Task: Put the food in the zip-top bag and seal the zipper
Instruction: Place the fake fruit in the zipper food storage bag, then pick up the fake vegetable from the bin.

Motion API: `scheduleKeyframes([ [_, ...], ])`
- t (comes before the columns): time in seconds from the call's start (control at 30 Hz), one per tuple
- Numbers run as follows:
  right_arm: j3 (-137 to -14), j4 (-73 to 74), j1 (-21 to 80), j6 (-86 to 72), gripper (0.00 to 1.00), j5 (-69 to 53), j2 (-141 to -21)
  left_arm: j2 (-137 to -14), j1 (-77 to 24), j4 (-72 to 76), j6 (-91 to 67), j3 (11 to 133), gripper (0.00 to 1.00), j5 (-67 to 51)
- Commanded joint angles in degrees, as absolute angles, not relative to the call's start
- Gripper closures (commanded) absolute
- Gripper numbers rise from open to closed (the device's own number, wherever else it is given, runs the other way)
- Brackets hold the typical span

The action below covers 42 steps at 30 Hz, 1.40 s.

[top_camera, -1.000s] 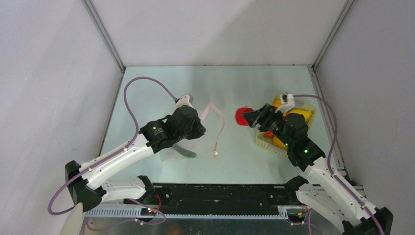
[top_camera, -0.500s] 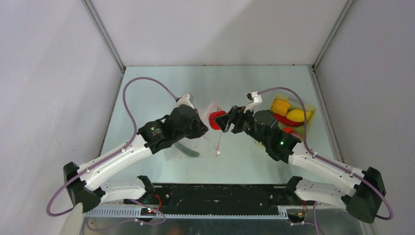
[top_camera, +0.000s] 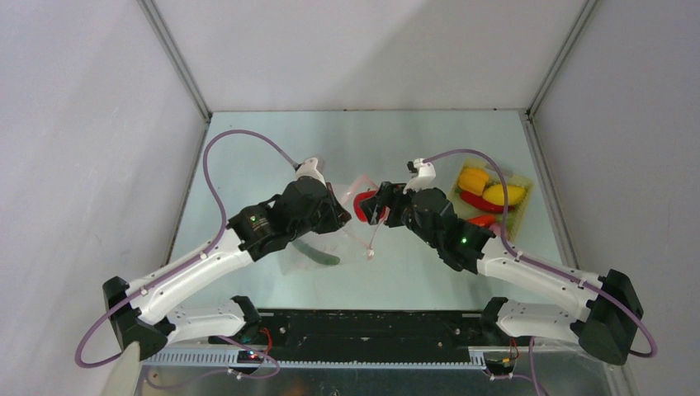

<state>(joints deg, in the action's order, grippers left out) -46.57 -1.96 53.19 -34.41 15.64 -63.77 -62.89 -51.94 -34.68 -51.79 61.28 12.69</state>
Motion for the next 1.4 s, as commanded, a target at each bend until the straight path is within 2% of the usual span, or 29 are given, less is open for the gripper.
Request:
scheduleKeyframes([
  [0.0,-49.92,-3.70,54.62,-33.27,0.02,18.08,-63.42,-61.35,-51.71,-32.08,-50.23,61.04,1.00,12.05],
  [0.37,-50.80,-0.62,54.62,-31.34,0.00,19.75,-58.57,-61.11,-51.76,-32.27,-50.27,60.65,1.00,12.45],
  [0.5,-50.80,6.58,52.42,-31.67,0.00,23.84,-54.89,-60.93,-51.72,-32.60,-50.27,60.43,1.00,12.75],
  [0.63,-50.60,16.78,45.75,-34.28,0.01,24.86,-51.34,-60.88,-51.71,-32.67,-50.15,60.30,1.00,13.02],
  [0.77,-48.10,26.09,33.19,-36.92,0.01,22.86,-48.62,-60.94,-51.75,-32.42,-49.82,60.21,1.00,12.84],
  [0.97,-44.47,30.51,19.56,-36.12,0.01,20.93,-50.17,-61.24,-51.70,-31.97,-49.29,59.79,1.00,12.05],
  [1.1,-43.76,26.87,12.34,-25.70,0.03,13.79,-54.53,-61.22,-51.70,-31.92,-48.72,59.55,1.00,11.59],
  [1.2,-43.56,23.05,10.94,-5.89,0.05,6.68,-57.94,-60.99,-51.70,-30.39,-48.07,59.04,1.00,10.38],
  [1.37,-43.26,16.60,10.50,12.77,0.07,5.23,-64.06,-61.63,-51.64,-29.46,-47.01,58.99,1.00,9.89],
])
